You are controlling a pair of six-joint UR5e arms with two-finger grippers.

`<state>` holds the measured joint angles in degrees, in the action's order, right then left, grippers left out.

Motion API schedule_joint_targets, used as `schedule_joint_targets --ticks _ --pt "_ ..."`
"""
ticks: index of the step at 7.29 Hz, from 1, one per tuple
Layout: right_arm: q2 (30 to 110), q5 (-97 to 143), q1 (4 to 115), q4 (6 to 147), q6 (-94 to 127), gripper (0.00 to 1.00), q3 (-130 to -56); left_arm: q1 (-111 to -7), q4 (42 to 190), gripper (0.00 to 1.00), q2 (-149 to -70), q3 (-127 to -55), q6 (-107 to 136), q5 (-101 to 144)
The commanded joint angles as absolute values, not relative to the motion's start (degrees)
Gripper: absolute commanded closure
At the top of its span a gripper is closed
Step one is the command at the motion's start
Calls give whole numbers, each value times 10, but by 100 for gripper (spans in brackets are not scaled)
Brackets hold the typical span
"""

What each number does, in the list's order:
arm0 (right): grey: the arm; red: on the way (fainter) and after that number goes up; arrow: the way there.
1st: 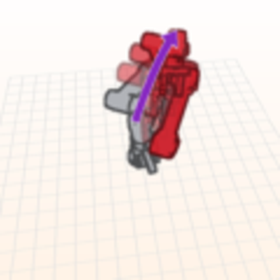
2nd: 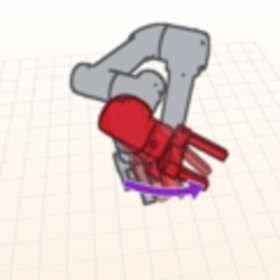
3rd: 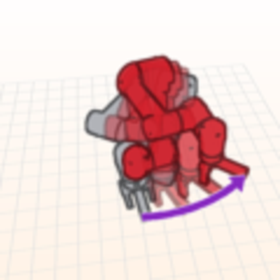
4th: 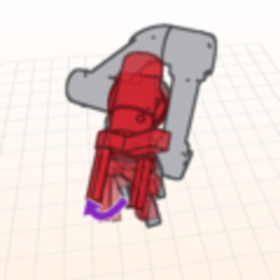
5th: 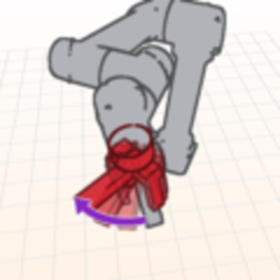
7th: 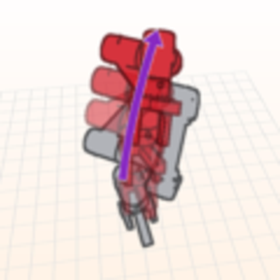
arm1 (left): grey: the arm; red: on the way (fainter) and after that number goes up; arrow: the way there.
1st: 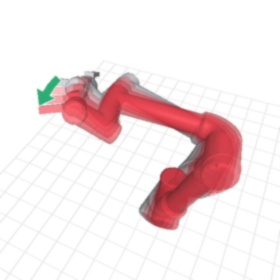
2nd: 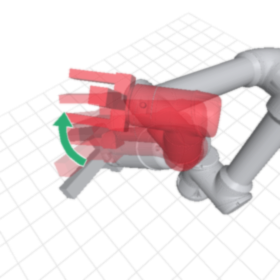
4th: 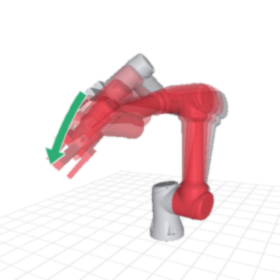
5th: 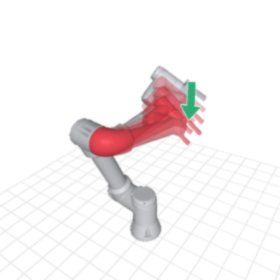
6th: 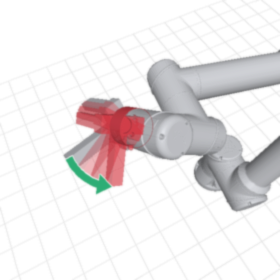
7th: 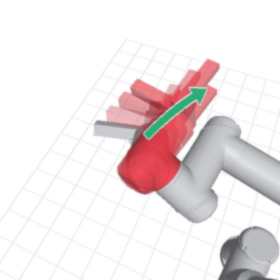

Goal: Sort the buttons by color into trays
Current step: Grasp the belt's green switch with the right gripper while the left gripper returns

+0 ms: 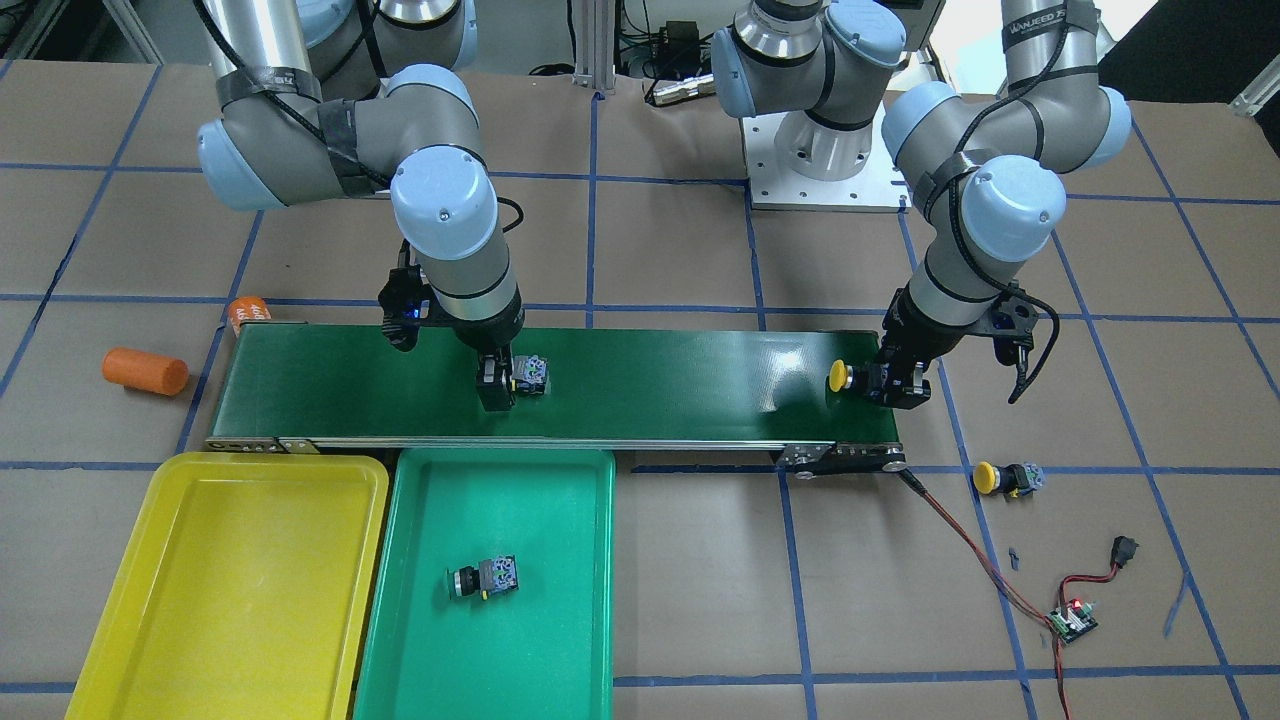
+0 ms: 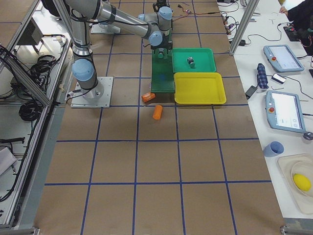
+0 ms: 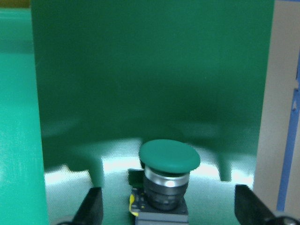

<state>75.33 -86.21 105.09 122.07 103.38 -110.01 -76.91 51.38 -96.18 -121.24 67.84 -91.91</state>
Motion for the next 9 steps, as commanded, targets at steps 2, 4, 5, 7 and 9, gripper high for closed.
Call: schedule_joint_targets --ticks 2,4,5,7,9 --pt "751 -867 1053 1219 1027 53 -1099 -768 488 0 -955 -1205 677 -932" --pt "751 -871 1046 1220 1024 100 -1098 -754 489 0 -961 -1175 664 -935" --pt "752 -871 1043 1221 1015 100 -1097 -740 489 1 -969 -1165 651 -933" --pt "760 -874 1041 1239 1011 100 -1081 -703 489 2 -976 -1153 571 -933" --pt "748 -905 1038 1244 992 100 -1018 -676 488 10 -986 -1140 511 -933"
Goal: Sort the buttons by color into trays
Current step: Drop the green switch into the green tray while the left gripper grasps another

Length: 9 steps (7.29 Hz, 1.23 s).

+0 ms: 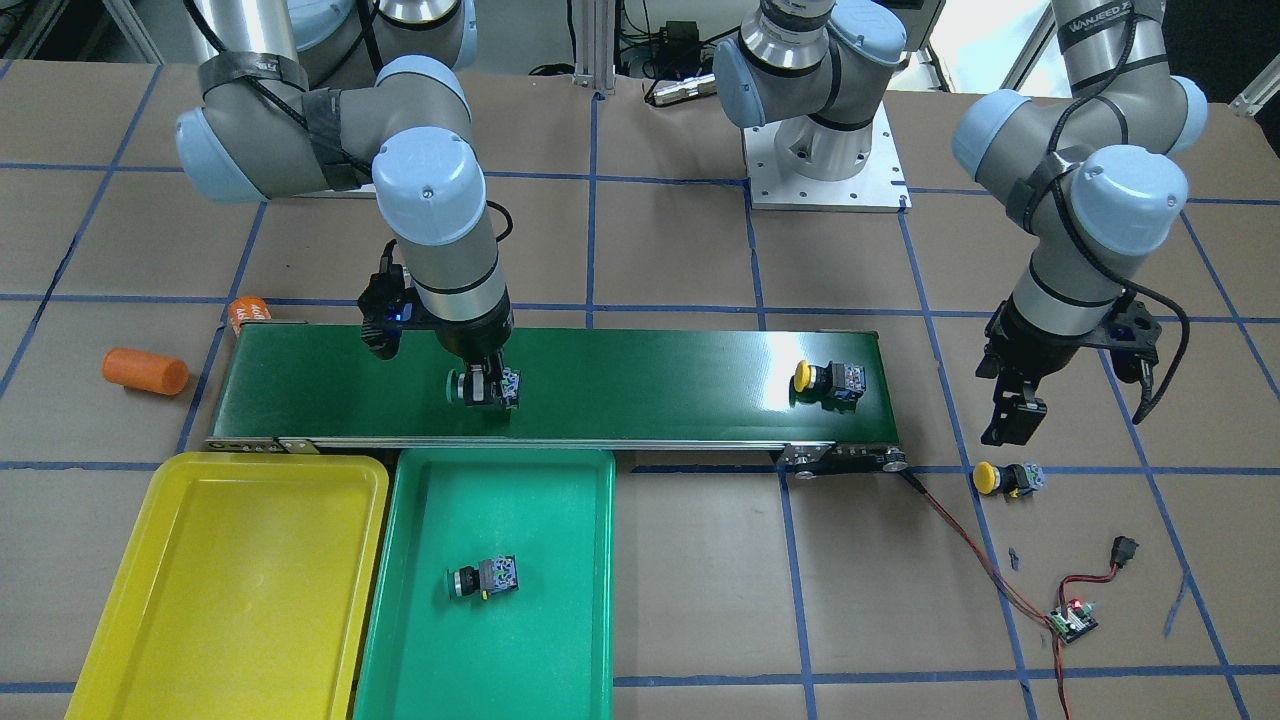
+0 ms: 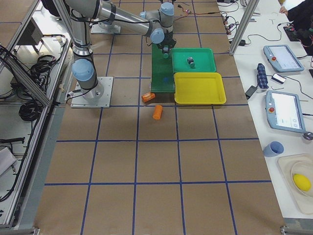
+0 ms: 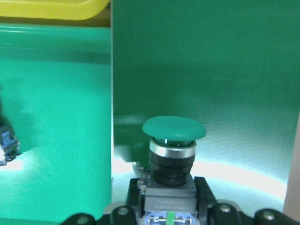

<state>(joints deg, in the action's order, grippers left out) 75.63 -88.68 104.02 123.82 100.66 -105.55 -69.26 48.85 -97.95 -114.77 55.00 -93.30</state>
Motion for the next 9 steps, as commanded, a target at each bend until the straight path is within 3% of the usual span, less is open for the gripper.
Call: schedule_joint_targets --ticks 1,5,6,7,9 --pt "711 -905 1025 1251 974 100 -989 -665 485 12 -997 -1134 481 -935" --pt "601 -929 1020 1373 916 100 -939 -636 447 15 -1062 -1111 427 -956" --pt "605 -936 1018 1375 914 83 -940 -636 426 15 -1083 -1107 423 -956" --pt "606 -986 1018 1375 915 1 -944 -636 418 18 -1102 -1105 422 -955" --pt "610 -994 1018 1374 897 0 -945 -636 384 22 -1133 -1092 456 -951"
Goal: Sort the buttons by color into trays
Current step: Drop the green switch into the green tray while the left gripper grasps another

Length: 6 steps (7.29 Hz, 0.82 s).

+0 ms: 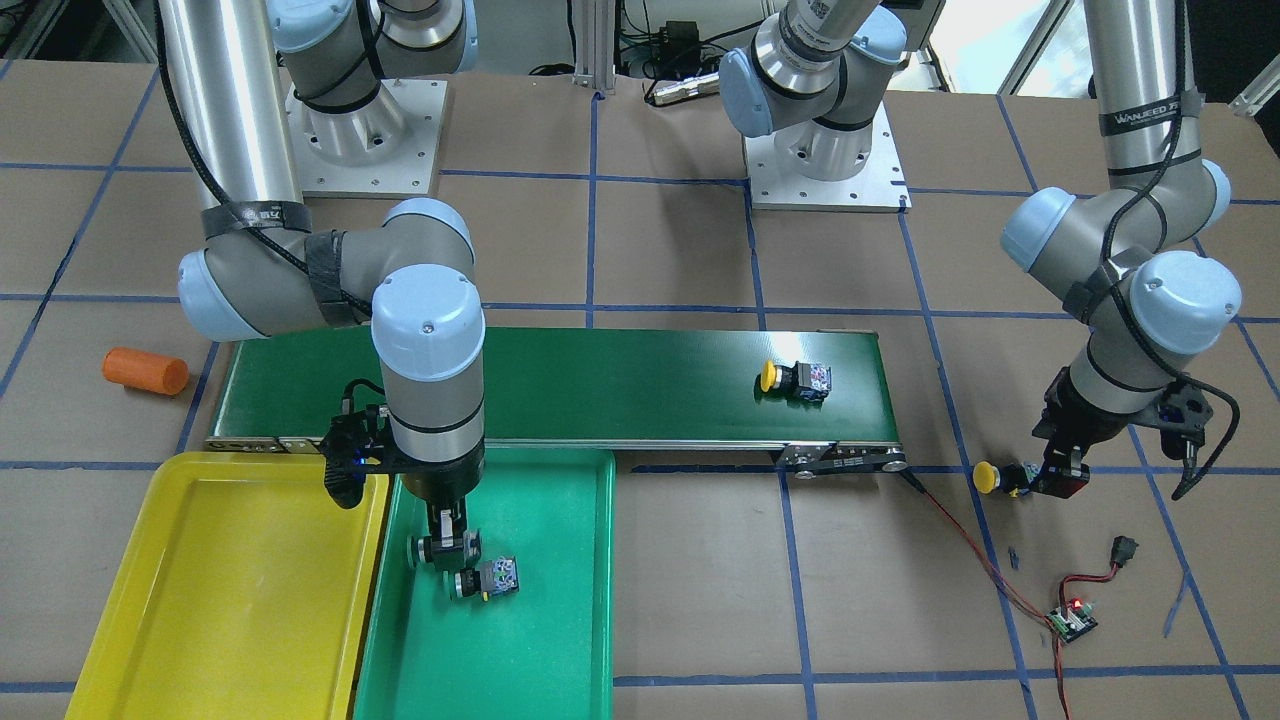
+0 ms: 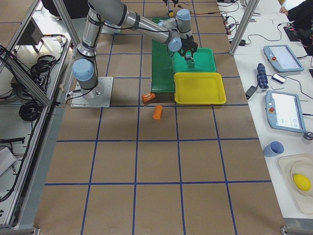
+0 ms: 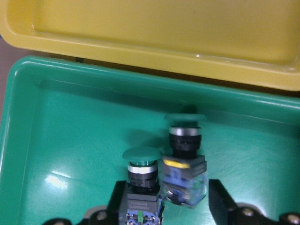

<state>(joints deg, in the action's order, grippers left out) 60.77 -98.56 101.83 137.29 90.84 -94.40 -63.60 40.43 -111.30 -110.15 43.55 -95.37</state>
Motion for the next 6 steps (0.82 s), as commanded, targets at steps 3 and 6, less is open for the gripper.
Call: schedule_joint_targets --ticks 3,6 --pt "680 -991 1019 1276 896 0 -947 -636 386 21 -1149 -1081 536 -949" --pt "788 -984 1021 1093 908 0 -951 -638 395 22 -1145 -1092 569 -944"
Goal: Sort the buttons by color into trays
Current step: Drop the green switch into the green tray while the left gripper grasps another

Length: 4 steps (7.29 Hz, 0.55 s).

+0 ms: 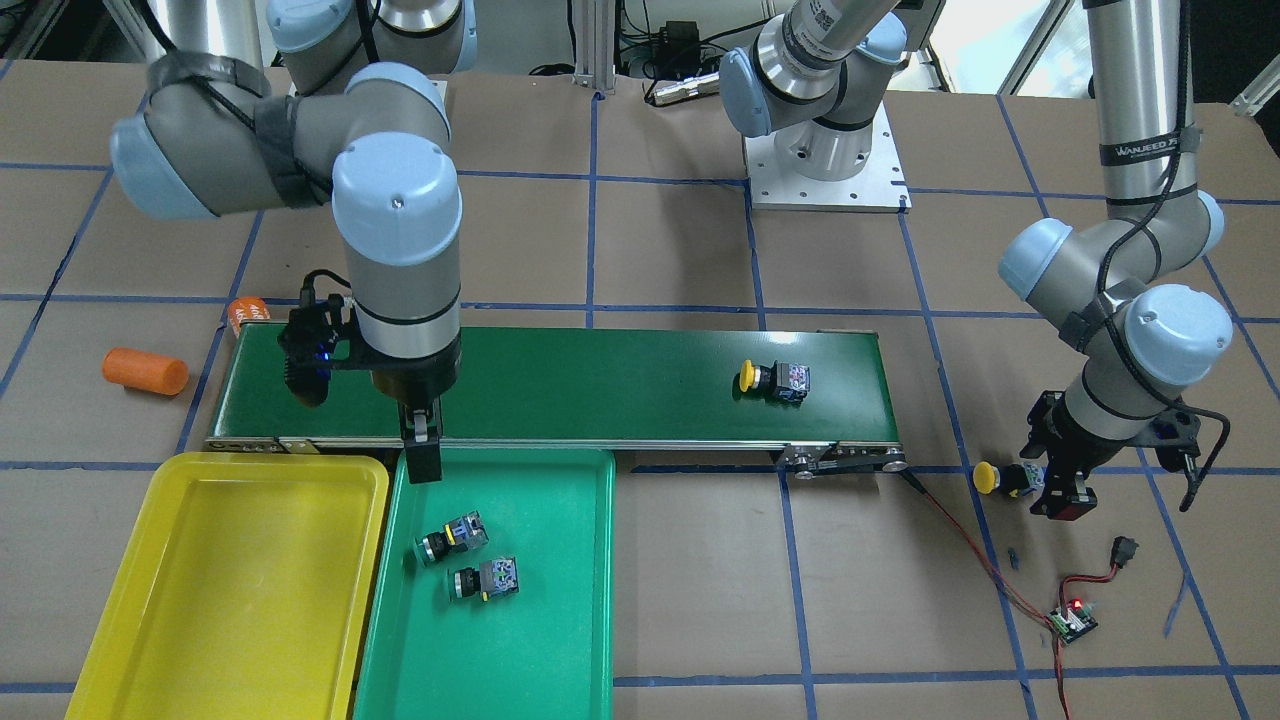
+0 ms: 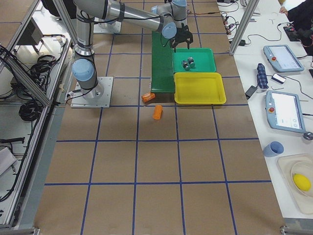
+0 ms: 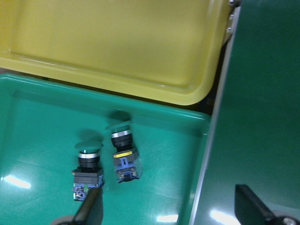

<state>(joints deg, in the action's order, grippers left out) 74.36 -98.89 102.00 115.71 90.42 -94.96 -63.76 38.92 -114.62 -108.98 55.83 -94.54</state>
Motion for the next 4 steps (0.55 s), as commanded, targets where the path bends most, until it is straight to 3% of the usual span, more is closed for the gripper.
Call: schedule_joint_targets --ticks 1,4 --pt "786 -954 1020 1077 911 0 -960 -638 404 22 -1142 -1092 569 -944" --pt "788 -954 1018 1071 901 0 -990 -640 416 15 -1131 -1105 569 -944"
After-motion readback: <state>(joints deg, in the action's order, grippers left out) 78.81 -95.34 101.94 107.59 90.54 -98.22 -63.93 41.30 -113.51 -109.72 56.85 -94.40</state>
